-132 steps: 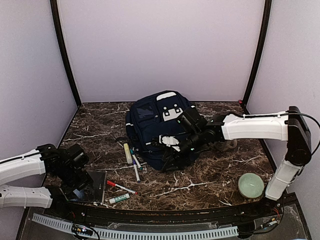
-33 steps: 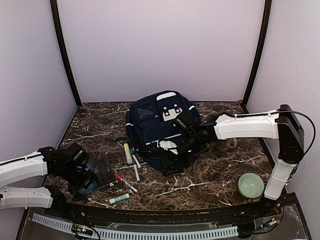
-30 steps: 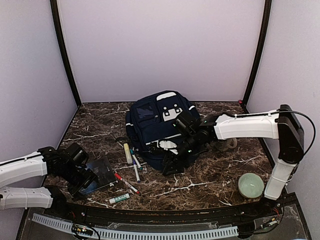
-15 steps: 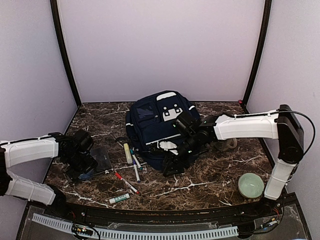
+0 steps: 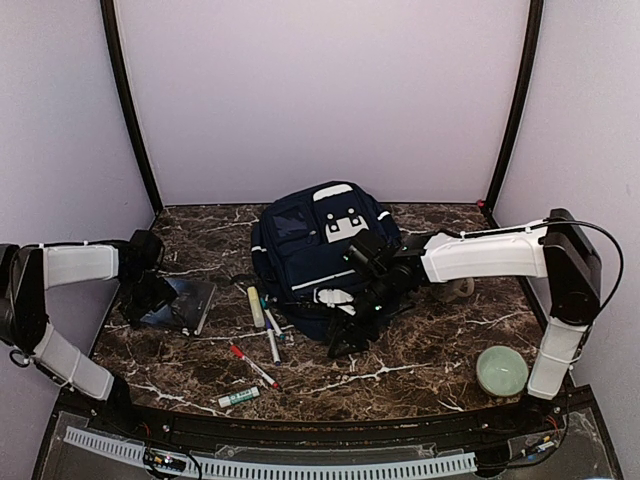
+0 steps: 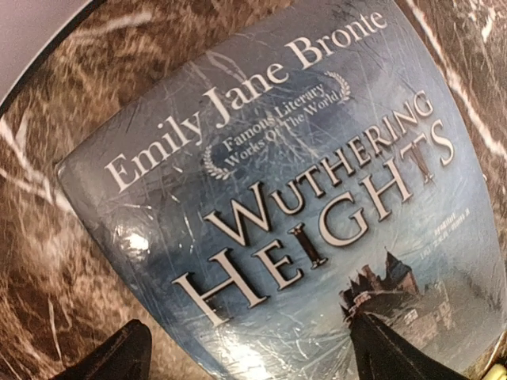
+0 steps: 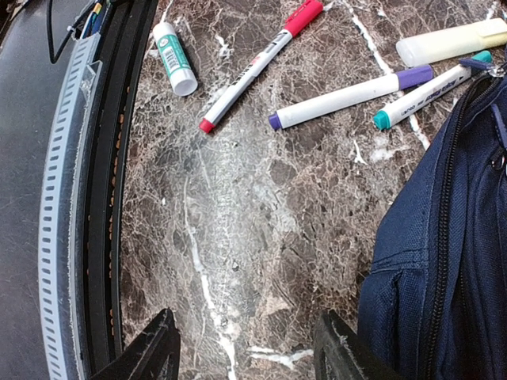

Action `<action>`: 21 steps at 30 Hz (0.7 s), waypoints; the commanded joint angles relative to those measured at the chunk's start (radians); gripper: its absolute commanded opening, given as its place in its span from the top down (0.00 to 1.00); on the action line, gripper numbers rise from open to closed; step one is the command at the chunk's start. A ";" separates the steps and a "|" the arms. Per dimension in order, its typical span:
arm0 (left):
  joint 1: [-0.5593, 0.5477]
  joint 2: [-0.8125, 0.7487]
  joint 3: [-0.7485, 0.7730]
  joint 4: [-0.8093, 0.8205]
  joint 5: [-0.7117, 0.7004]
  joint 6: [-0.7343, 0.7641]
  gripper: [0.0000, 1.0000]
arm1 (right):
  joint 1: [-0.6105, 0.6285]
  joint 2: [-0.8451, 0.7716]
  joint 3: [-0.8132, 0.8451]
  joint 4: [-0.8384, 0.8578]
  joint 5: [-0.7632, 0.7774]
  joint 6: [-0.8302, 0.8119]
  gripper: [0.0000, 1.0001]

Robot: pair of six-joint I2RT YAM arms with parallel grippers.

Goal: Pack the student bag
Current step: Move the book to the corner of the board.

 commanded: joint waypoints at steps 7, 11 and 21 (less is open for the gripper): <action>0.097 0.175 0.248 0.093 -0.024 0.252 0.09 | -0.004 0.008 -0.002 0.000 0.004 0.006 0.43; 0.125 0.231 0.302 0.124 -0.021 0.281 0.09 | -0.004 0.024 0.011 -0.008 -0.010 0.009 0.43; 0.154 0.400 0.528 0.144 -0.030 0.447 0.11 | -0.004 0.034 0.006 -0.007 -0.004 0.012 0.43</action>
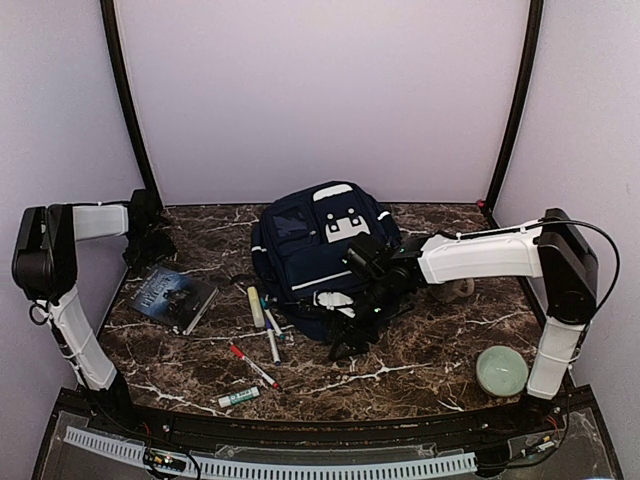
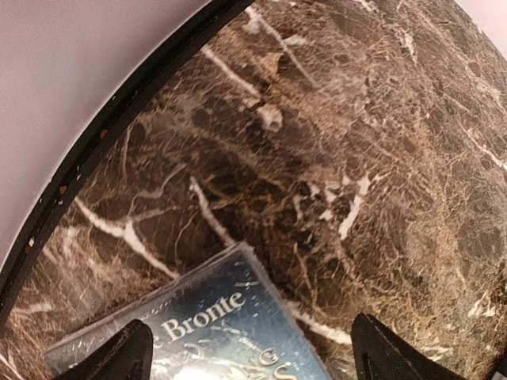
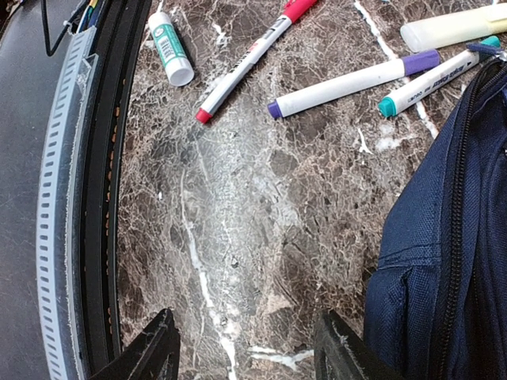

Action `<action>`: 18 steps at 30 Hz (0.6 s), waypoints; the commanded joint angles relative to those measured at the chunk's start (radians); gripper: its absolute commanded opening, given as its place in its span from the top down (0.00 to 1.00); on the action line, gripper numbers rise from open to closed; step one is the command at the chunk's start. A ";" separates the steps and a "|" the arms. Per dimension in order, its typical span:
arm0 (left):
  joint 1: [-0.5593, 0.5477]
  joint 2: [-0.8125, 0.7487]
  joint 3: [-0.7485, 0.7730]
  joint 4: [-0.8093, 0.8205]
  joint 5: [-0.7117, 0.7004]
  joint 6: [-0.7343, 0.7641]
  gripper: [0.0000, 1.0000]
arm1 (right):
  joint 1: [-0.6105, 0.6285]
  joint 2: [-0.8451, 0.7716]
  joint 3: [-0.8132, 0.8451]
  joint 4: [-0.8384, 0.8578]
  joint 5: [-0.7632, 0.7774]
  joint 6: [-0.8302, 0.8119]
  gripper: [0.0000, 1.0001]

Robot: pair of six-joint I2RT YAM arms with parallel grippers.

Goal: Pack the student bag
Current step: Adjust the book at the center of the board.

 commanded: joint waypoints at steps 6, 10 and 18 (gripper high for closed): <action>0.047 0.195 0.262 -0.075 0.067 0.237 0.13 | -0.004 0.027 0.006 0.000 0.001 0.008 0.43; 0.046 0.236 0.299 -0.146 0.074 0.238 0.17 | -0.003 0.027 0.008 -0.001 0.003 0.007 0.43; 0.034 0.229 0.251 -0.163 0.133 0.230 0.23 | -0.004 0.051 0.020 -0.010 -0.011 0.005 0.43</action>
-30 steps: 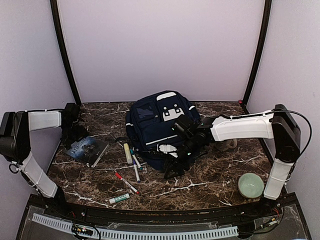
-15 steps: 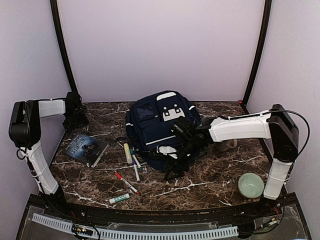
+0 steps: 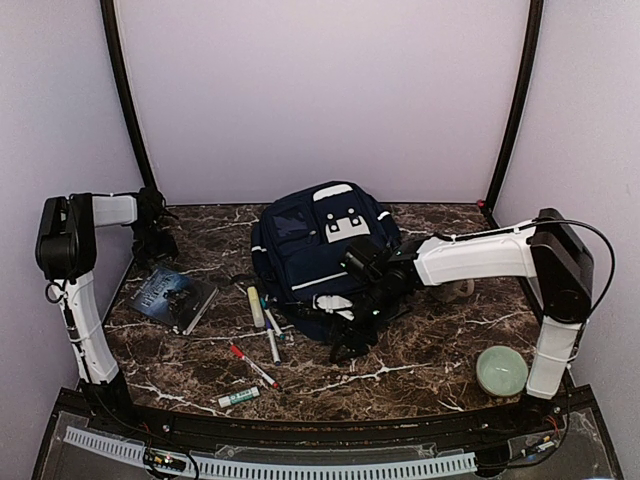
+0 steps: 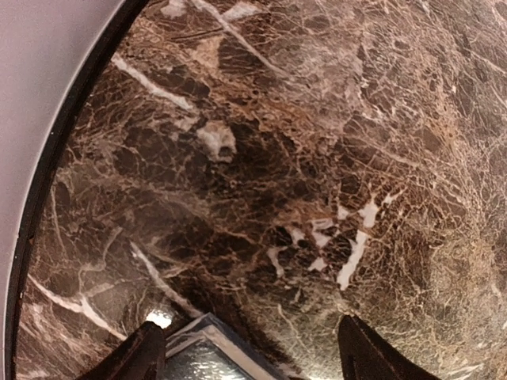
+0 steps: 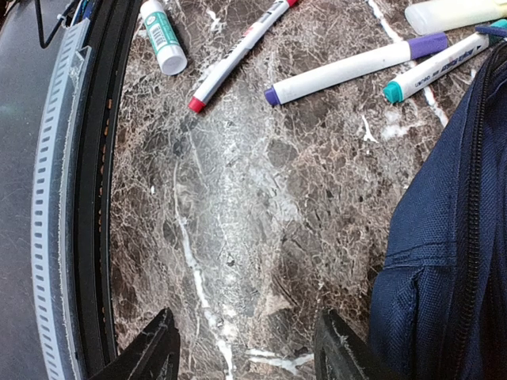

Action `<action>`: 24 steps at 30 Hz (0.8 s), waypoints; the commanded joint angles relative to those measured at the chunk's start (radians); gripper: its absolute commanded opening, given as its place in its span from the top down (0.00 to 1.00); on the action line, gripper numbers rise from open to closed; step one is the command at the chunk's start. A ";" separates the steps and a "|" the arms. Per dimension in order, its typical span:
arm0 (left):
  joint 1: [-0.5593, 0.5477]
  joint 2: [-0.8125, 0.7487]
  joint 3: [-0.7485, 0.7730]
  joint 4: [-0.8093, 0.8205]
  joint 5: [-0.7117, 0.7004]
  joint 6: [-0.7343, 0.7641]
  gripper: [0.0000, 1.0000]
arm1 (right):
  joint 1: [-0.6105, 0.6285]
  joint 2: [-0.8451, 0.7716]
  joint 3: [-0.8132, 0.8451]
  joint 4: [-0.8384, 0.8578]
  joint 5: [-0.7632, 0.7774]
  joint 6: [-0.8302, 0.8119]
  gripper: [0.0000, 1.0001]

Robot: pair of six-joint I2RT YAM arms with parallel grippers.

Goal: Pack the student bag
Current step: Adjust the book at the center of the board.

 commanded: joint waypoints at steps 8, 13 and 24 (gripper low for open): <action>-0.119 -0.055 -0.110 0.005 0.160 0.035 0.28 | -0.004 0.032 0.022 -0.013 -0.007 0.004 0.43; -0.222 -0.117 -0.219 0.040 0.192 -0.031 0.29 | -0.004 0.037 0.023 -0.013 -0.003 0.004 0.43; -0.243 -0.331 -0.181 -0.051 0.033 0.099 0.20 | -0.002 0.052 0.042 -0.024 -0.029 0.016 0.42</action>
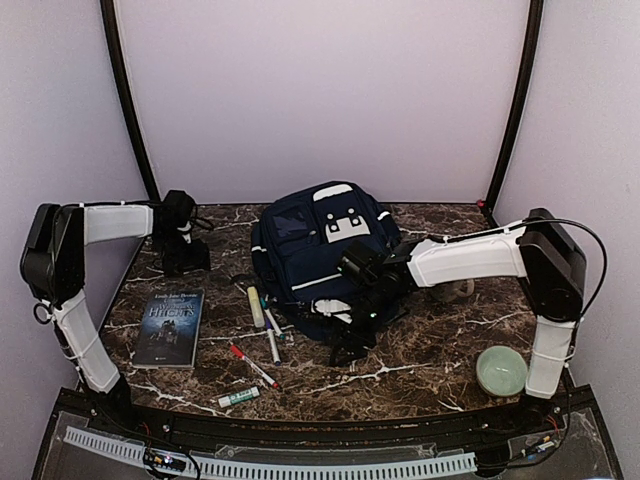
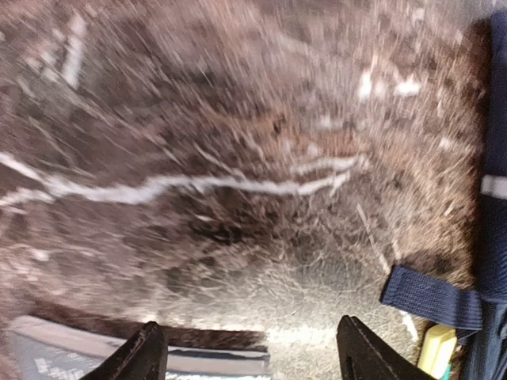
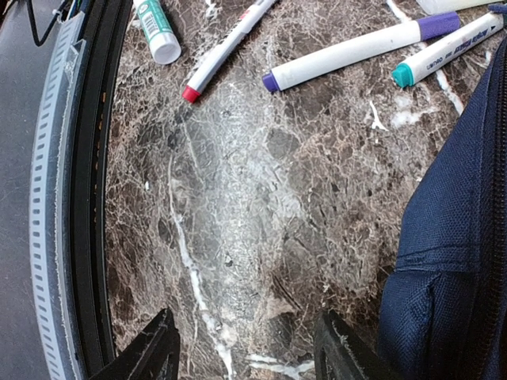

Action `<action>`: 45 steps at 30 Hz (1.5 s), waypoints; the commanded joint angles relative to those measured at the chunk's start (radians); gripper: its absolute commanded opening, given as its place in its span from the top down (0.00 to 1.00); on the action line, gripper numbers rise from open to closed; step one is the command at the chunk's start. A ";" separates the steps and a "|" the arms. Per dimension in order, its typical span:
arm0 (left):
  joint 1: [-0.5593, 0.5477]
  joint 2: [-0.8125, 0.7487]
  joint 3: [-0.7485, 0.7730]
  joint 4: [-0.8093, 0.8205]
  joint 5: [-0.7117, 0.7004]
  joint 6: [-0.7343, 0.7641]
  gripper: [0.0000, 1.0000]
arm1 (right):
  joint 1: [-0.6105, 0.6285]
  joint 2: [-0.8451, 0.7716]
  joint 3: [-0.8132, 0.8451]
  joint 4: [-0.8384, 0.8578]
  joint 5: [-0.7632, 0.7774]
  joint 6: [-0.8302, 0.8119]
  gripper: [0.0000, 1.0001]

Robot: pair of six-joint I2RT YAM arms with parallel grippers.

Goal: Pack the student bag
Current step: Adjust the book at the center of the board, then move the book to the center of the board.

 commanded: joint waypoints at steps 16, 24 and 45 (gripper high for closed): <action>0.290 -0.213 -0.158 -0.205 0.143 0.134 0.02 | -0.012 -0.050 0.068 0.048 -0.011 0.113 0.42; 0.302 -0.225 -0.257 -0.147 0.227 0.089 0.02 | -0.012 0.048 0.258 0.162 -0.041 0.344 0.41; 0.121 -0.298 -0.514 0.048 0.465 -0.066 0.14 | 0.065 0.458 0.602 0.335 -0.162 0.765 0.45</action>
